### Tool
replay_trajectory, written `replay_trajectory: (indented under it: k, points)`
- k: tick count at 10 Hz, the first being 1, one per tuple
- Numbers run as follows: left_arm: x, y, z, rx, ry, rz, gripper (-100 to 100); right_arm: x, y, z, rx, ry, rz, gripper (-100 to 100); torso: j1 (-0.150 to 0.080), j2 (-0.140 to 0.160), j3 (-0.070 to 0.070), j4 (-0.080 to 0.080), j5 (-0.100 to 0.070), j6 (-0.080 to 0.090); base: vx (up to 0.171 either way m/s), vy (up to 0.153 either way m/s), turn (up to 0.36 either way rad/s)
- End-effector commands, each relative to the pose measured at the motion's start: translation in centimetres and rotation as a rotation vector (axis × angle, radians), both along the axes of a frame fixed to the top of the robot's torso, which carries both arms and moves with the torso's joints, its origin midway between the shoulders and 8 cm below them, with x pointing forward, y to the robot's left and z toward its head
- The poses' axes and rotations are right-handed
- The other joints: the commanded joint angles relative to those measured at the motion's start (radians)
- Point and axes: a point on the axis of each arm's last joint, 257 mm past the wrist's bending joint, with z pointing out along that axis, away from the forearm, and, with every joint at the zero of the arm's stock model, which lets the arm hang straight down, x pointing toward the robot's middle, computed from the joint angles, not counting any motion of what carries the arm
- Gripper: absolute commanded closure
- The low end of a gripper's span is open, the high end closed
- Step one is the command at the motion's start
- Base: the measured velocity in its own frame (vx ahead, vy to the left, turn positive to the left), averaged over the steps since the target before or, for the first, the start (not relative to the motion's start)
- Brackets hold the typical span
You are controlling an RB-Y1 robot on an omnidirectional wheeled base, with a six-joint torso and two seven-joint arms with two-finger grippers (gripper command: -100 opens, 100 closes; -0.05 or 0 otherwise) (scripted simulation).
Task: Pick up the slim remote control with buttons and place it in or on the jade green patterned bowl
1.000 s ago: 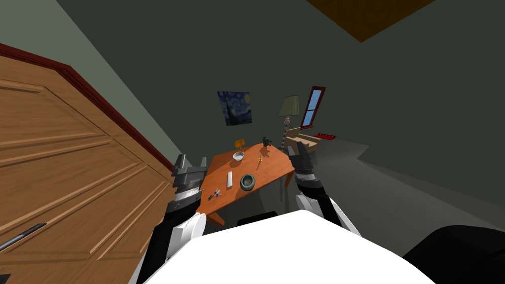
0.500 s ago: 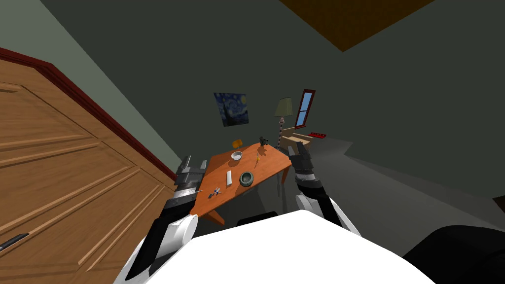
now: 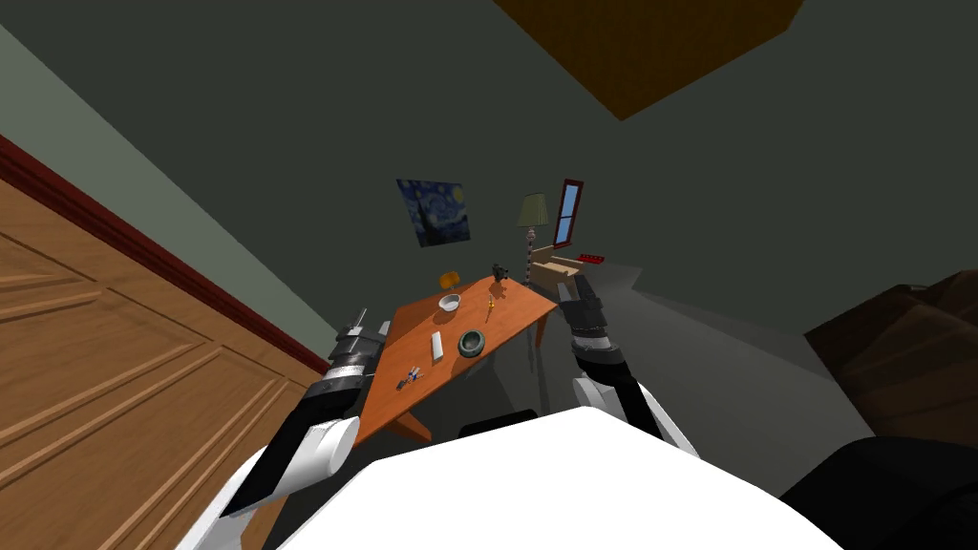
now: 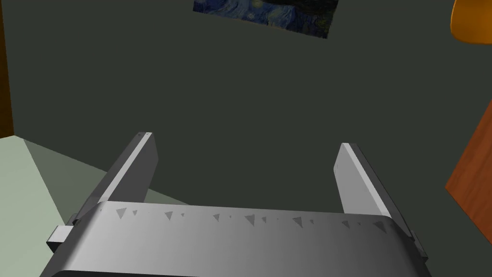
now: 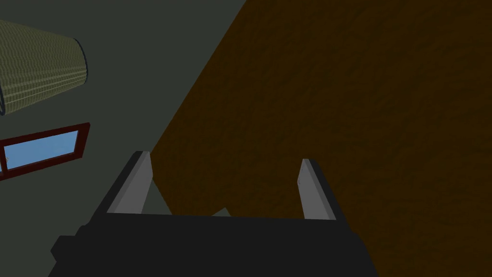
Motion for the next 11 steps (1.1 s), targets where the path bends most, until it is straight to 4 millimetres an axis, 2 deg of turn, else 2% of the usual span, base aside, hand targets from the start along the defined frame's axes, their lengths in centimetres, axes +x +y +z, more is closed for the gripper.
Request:
replay_trajectory:
  k: [1,2,3,4,5,6,7,9,10,11]
  points:
    - [0.3,3.1,-1.8,-0.005,0.07,0.041,-100,0.0,0.0,0.0,0.0,0.0,0.0,0,0.0,0.0,0.0,0.0,0.0,0.0,-0.03,0.022,-0.202]
    - [0.3,3.1,-1.8,-0.005,0.07,0.041,-100,0.0,0.0,0.0,0.0,0.0,0.0,0,0.0,-0.001,-0.001,0.0,0.0,0.001,-0.019,0.019,-0.094]
    - [0.6,5.8,-3.0,-0.017,0.123,0.079,-100,0.0,0.0,0.0,0.0,0.0,0.0,0,-0.001,-0.003,-0.002,-0.001,0.0,0.0,-0.019,0.01,-0.24]
    - [0.6,5.8,-3.0,-0.017,0.123,0.079,-100,0.0,0.0,0.0,0.0,0.0,0.0,0,-0.001,-0.003,-0.002,-0.001,0.0,0.001,-0.02,0.014,-0.092]
    - [0.6,8.7,-4.1,-0.035,0.167,0.12,-100,0.0,0.0,0.0,0.0,0.0,0.0,0,-0.001,-0.003,-0.002,-0.001,0.0,0.0,-0.023,0.01,-0.227]
    - [0.7,8.8,-4.3,-0.036,0.174,0.122,-100,0.0,0.0,0.0,0.0,0.0,0.0,0,-0.001,-0.003,-0.002,-0.001,0.0,0.001,-0.021,0.018,-0.1]
    - [0.5,11.8,-5.2,-0.059,0.213,0.168,-100,0.0,0.0,0.0,0.0,0.0,0.0,0,-0.001,-0.003,-0.002,-0.001,0.0,0.0,-0.02,0.013,-0.236]
    - [0.5,11.9,-5.5,-0.062,0.223,0.172,-100,0.0,0.0,0.0,0.0,0.0,0.0,0,-0.001,-0.003,-0.002,-0.001,0.0,0.0,-0.013,0.011,-0.045]
    - [0.1,15.1,-6.4,-0.093,0.262,0.223,-100,0.0,0.0,0.0,0.0,0.0,0.0,0,-0.002,-0.004,-0.002,-0.001,0.0,0.0,-0.006,0.0,-0.237]
    - [0.1,15.2,-6.6,-0.095,0.27,0.226,-100,0.0,0.0,0.0,0.0,0.0,0.0,0,-0.002,-0.004,-0.002,-0.001,0.0,0.001,-0.008,0.011,-0.148]
